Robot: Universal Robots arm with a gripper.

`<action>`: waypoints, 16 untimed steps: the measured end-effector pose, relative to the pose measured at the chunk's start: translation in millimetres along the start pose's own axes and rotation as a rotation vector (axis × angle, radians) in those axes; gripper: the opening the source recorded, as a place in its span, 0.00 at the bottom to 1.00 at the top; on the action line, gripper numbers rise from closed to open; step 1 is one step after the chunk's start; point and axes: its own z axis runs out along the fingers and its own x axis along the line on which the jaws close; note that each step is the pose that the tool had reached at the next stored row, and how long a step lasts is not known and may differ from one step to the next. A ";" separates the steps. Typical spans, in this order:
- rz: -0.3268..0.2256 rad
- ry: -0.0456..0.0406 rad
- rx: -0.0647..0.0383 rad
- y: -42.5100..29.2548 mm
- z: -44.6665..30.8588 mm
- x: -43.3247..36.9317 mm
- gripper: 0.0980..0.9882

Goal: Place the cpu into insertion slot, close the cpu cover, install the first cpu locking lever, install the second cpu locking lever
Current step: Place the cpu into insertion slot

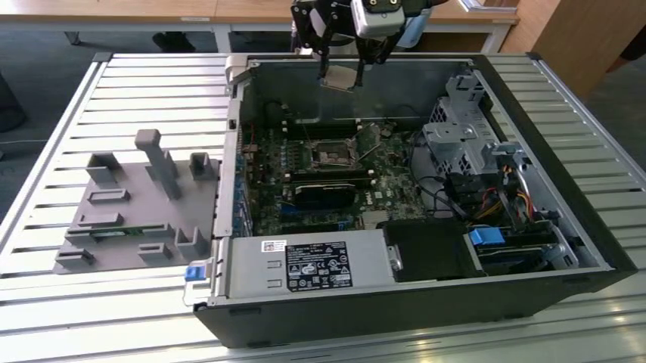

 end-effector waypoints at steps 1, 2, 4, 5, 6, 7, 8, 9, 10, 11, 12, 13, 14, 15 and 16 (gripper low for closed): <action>0.003 -0.0003 0.000 0.0 0.0 0.0 0.50; 0.006 -0.0005 0.000 0.0 0.0 0.0 0.50; 0.012 -0.0010 0.000 0.0 0.1 0.1 0.50; 0.014 -0.0013 0.000 0.0 0.1 0.1 0.50; 0.017 -0.0015 0.000 -0.1 0.1 0.1 0.50; 0.020 -0.0018 0.000 -0.1 0.1 0.1 0.50; 0.022 -0.0020 0.000 -0.1 0.2 0.1 0.50; 0.025 -0.0022 0.000 -0.1 0.2 0.1 0.50; 0.028 -0.0025 -0.001 -0.1 0.2 0.1 0.50; 0.030 -0.0027 -0.001 -0.1 0.2 0.1 0.50; 0.033 -0.0030 -0.001 -0.1 0.2 0.1 0.50; 0.036 -0.0032 -0.001 -0.1 0.3 0.2 0.50; 0.038 -0.0034 -0.001 -0.1 0.3 0.2 0.50; 0.041 -0.0037 -0.001 -0.1 0.3 0.2 0.50; 0.044 -0.0039 -0.001 -0.1 0.3 0.2 0.50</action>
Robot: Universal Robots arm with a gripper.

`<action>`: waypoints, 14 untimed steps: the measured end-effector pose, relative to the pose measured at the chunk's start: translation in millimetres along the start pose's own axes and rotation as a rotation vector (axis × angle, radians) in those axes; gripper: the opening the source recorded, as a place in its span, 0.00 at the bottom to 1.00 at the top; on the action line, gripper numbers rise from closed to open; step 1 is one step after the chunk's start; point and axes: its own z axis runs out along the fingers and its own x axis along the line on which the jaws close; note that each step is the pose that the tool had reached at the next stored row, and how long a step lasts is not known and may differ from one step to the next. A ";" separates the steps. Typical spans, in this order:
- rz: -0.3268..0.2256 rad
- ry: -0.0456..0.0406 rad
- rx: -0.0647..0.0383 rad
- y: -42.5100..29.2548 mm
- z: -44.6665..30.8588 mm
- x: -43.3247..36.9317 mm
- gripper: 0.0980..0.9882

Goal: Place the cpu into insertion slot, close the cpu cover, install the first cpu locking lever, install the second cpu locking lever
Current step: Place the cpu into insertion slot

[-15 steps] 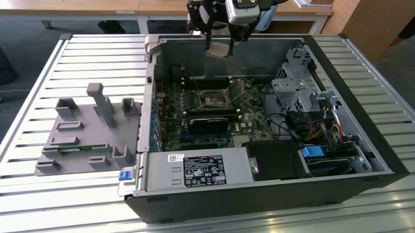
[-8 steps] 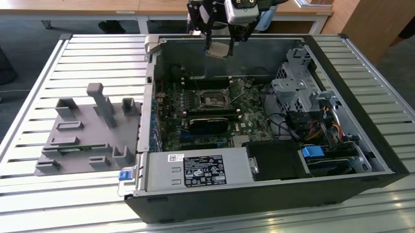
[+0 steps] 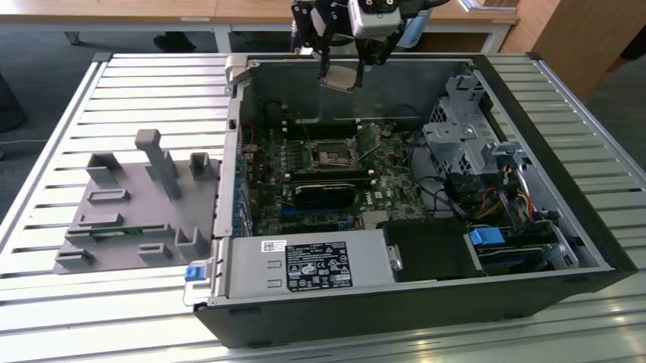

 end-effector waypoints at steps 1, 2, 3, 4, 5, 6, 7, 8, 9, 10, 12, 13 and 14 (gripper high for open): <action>0.003 -0.0002 0.000 0.0 0.0 0.0 0.50; 0.005 -0.0004 0.000 0.0 0.0 0.0 0.50; 0.008 -0.0007 0.000 0.0 0.0 0.0 0.50; 0.010 -0.0009 0.000 0.0 0.1 0.1 0.50; 0.013 -0.0011 0.000 -0.1 0.1 0.1 0.50; 0.015 -0.0013 0.000 -0.1 0.1 0.1 0.50; 0.018 -0.0016 0.000 -0.1 0.1 0.1 0.50; 0.020 -0.0018 0.000 -0.1 0.1 0.1 0.50; 0.023 -0.0020 0.000 -0.1 0.1 0.2 0.50; 0.025 -0.0023 0.000 -0.1 0.2 0.2 0.50; 0.030 -0.0027 -0.001 -0.1 0.2 0.2 0.50; 0.033 -0.0029 -0.001 -0.1 0.2 0.2 0.50; 0.036 -0.0032 -0.001 -0.1 0.2 0.2 0.50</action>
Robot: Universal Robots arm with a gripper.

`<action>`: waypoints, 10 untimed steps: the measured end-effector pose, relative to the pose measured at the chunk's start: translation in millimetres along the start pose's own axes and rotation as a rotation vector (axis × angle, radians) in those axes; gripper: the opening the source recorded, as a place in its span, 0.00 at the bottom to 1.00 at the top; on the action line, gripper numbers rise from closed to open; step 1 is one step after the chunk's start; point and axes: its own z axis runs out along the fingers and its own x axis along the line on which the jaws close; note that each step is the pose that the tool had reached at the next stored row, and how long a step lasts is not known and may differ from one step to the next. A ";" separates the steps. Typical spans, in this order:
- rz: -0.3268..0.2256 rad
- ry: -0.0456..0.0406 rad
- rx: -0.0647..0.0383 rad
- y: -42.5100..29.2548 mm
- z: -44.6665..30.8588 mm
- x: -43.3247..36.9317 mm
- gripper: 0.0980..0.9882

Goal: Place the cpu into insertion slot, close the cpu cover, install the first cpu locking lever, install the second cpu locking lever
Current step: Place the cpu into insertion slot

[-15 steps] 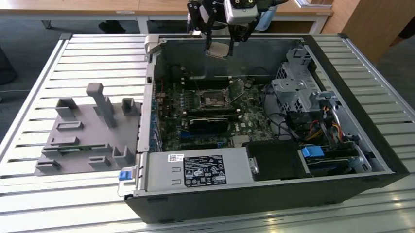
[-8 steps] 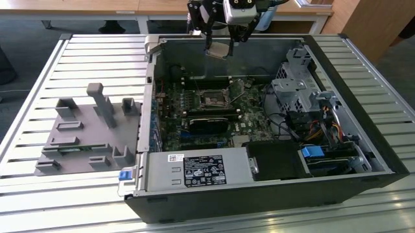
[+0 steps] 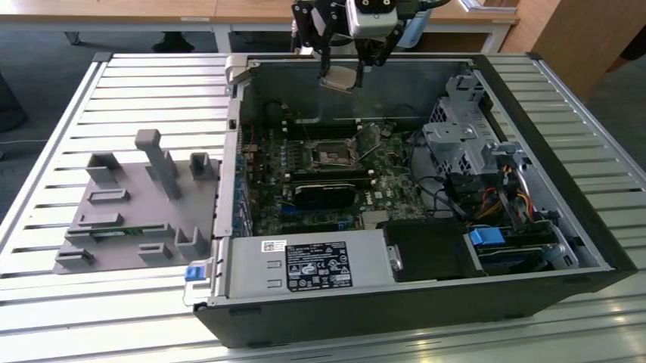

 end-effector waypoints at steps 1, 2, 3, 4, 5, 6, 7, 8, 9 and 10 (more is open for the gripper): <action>0.002 -0.0002 0.000 0.0 0.0 0.0 0.50; 0.005 -0.0004 0.000 0.0 0.0 0.0 0.50; 0.007 -0.0006 0.000 0.0 0.1 0.0 0.50; 0.010 -0.0009 0.000 0.0 0.1 0.1 0.50; 0.012 -0.0011 0.000 -0.1 0.1 0.1 0.50; 0.015 -0.0013 0.000 -0.1 0.1 0.1 0.50; 0.017 -0.0015 0.000 -0.1 0.1 0.1 0.50; 0.020 -0.0017 0.000 -0.1 0.1 0.2 0.50; 0.022 -0.0020 0.000 -0.1 0.1 0.2 0.50; 0.025 -0.0022 0.000 -0.1 0.1 0.2 0.50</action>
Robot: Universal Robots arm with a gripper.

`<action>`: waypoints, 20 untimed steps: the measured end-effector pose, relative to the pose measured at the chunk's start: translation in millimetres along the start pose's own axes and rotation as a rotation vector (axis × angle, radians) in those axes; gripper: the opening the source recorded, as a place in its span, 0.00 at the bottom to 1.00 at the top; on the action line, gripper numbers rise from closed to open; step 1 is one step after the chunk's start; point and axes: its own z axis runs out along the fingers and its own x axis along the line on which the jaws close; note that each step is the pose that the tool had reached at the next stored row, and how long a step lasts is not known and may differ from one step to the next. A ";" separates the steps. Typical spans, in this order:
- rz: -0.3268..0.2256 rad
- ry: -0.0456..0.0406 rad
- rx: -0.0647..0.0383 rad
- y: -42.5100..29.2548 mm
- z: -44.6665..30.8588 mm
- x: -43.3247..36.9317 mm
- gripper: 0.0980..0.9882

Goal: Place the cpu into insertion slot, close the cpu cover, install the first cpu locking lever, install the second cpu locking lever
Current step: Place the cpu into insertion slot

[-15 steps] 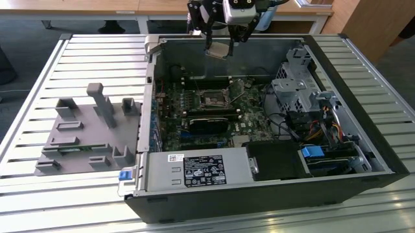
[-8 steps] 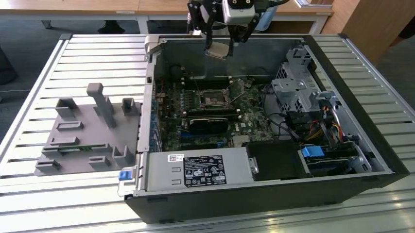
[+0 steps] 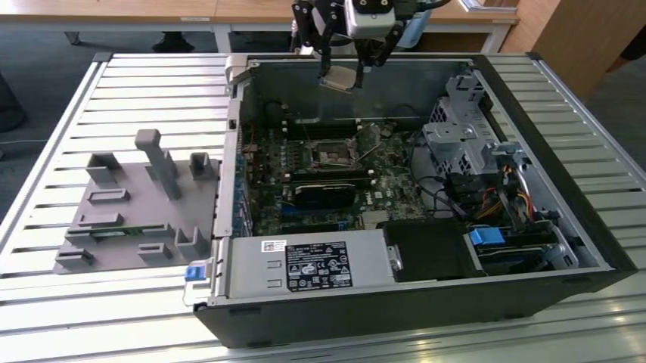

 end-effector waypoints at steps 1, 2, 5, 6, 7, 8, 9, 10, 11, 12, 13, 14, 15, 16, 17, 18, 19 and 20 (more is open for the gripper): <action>0.002 -0.0002 0.000 0.0 0.0 0.0 0.50; 0.005 -0.0004 0.000 0.0 0.0 0.1 0.50; 0.013 -0.0012 0.000 -0.1 0.1 0.2 0.50; 0.016 -0.0015 0.000 -0.1 0.1 0.2 0.50; 0.020 -0.0018 0.000 -0.1 0.1 0.3 0.50; 0.025 -0.0022 -0.001 -0.2 0.2 0.3 0.50; 0.030 -0.0027 -0.001 -0.2 0.2 0.4 0.50; 0.035 -0.0031 -0.001 -0.3 0.2 0.5 0.50; 0.040 -0.0035 -0.001 -0.3 0.2 0.5 0.50; 0.045 -0.0040 -0.001 -0.3 0.3 0.6 0.50; 0.050 -0.0044 -0.001 -0.3 0.3 0.6 0.50; 0.055 -0.0049 -0.001 -0.4 0.4 0.6 0.50; 0.060 -0.0053 -0.001 -0.4 0.4 0.7 0.50; 0.064 -0.0057 -0.001 -0.4 0.4 0.8 0.50; 0.069 -0.0062 -0.001 -0.5 0.4 0.8 0.50; 0.074 -0.0066 -0.001 -0.5 0.4 0.9 0.50; 0.078 -0.0070 -0.002 -0.5 0.5 1.0 0.50; 0.083 -0.0074 -0.002 -0.6 0.5 1.0 0.50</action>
